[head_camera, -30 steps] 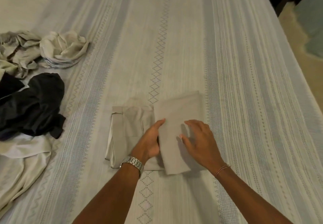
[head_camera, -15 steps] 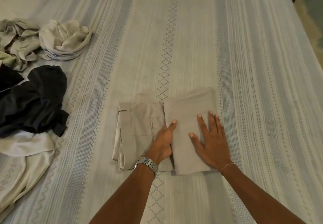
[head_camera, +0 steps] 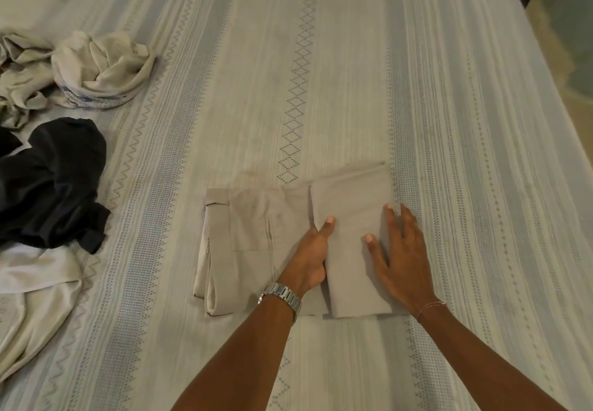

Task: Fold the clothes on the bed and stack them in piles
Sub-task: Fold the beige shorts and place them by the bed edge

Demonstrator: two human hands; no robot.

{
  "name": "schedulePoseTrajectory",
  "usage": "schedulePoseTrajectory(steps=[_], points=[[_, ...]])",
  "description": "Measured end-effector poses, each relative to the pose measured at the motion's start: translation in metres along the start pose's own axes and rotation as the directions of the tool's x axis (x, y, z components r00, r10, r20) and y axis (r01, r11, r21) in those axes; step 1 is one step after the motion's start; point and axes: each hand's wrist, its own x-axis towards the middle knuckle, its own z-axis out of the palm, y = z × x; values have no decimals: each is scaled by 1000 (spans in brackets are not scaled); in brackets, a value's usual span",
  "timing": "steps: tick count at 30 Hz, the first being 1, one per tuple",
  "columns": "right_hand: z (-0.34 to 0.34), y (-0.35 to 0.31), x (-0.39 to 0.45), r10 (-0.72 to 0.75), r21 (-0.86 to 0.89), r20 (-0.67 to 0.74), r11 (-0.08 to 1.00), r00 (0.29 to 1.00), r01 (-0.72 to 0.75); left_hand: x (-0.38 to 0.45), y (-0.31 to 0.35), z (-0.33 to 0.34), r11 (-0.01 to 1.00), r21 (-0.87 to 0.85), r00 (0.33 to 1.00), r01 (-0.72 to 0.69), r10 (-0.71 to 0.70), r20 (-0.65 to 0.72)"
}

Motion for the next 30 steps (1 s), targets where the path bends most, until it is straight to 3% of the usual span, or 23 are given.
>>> schedulePoseTrajectory(steps=[5, 7, 9, 10, 11, 13, 14, 15, 16, 17, 19, 22, 24, 27, 28, 30], points=[[-6, 0, 6, -73, -61, 17, 995, 997, 74, 1, -10, 20, 1000, -17, 1000, 13, -13, -26], [0, -1, 6, -108, -116, 54, 987, 993, 114, 1, -13, 22, 989, 95, 988, -114, 123, -92], [7, 0, 4, -122, -168, 83, 977, 989, 134, 0, -17, 22, 860, 416, 896, -295, 400, -191], [11, 2, 4, -121, -191, 91, 972, 988, 137, -1, -20, 23, 707, 632, 815, -317, 544, -199], [14, 3, 5, -118, -212, 99, 968, 988, 137, -3, -22, 25, 492, 833, 722, -255, 669, -174], [17, 5, 7, -114, -243, 111, 960, 987, 138, -3, -27, 24, 1, 997, 563, -77, 826, 43], [18, 6, 7, -113, -250, 113, 958, 987, 138, -1, -28, 22, -213, 976, 548, -50, 811, 205], [20, 7, 7, -111, -256, 114, 957, 987, 138, 3, -30, 18, -383, 922, 580, -56, 739, 343], [21, 8, 7, -112, -261, 115, 955, 987, 138, 8, -32, 12, -490, 868, 627, -84, 651, 428], [21, 8, 7, -112, -262, 116, 955, 987, 139, 12, -34, 5, -534, 838, 669, -114, 582, 462], [22, 8, 8, -106, -250, 132, 958, 986, 137, 20, -36, -8, -527, 840, 711, -131, 540, 450], [20, 9, 12, -123, -195, 151, 969, 981, 151, 25, -38, -10, -520, 846, 721, -115, 542, 432], [12, 6, 10, -93, -32, 101, 995, 991, 96, 24, -38, -10, -522, 844, 722, -120, 538, 435], [-12, -1, 9, 288, 265, 11, 923, 958, -280, 21, -34, -13, -511, 845, 725, -160, 519, 452], [-22, -3, 11, 408, 315, 63, 858, 911, -406, 19, -32, -14, -512, 839, 727, -187, 502, 468], [-36, -2, 17, 487, 406, 242, 735, 839, -543, 13, -29, -15, -521, 820, 731, -238, 460, 504]])
